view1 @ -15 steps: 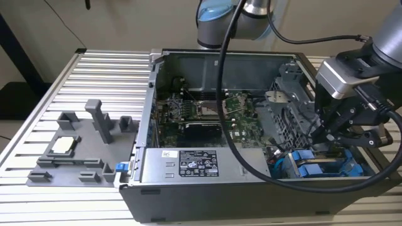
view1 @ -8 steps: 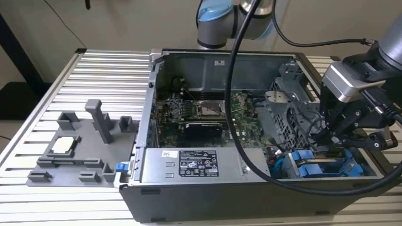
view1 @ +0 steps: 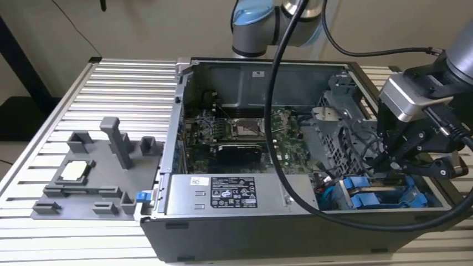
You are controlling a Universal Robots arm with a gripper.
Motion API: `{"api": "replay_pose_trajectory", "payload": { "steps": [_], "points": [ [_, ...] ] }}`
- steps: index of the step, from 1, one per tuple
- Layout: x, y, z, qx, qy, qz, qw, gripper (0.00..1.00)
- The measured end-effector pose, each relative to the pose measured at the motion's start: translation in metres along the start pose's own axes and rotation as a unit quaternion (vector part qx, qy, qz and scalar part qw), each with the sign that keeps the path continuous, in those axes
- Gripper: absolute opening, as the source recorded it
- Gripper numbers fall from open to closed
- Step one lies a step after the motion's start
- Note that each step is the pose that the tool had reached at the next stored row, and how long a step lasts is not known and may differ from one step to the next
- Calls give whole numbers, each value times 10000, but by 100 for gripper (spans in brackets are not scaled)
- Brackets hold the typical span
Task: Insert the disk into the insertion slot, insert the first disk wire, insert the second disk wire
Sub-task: 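Insert the second disk wire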
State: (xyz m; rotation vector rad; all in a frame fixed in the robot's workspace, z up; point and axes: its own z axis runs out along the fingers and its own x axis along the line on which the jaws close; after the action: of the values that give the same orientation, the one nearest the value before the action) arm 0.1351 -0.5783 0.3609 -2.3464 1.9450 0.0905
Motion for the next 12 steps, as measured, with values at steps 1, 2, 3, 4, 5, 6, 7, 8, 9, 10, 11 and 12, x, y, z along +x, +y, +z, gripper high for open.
{"api": "replay_pose_trajectory", "payload": {
  "steps": [1, 2, 3, 4, 5, 6, 7, 8, 9, 10, 11, 12],
  "points": [
    [14, 2, -1, 0, 0, 0, 10000, 15],
    [39, 7, -4, 0, 0, 0, 10000, 15],
    [68, 13, -8, -1, 0, 1, 10000, 15],
    [99, 19, -10, -2, 0, 3, 10000, 15],
    [132, 25, -14, -3, 0, 4, 10000, 15],
    [163, 31, -18, -4, 0, 7, 10000, 15],
    [196, 37, -21, -5, -1, 9, 10000, 15],
    [222, 41, -25, -7, 0, 12, 10000, 15],
    [237, 44, -25, -8, -1, 17, 10000, 15],
    [238, 44, -26, -6, -7, 28, 10000, 15],
    [238, 43, -25, 3, -38, 51, 10000, 15],
    [238, 44, -23, 14, -74, 81, 9999, 15]
  ]
}}
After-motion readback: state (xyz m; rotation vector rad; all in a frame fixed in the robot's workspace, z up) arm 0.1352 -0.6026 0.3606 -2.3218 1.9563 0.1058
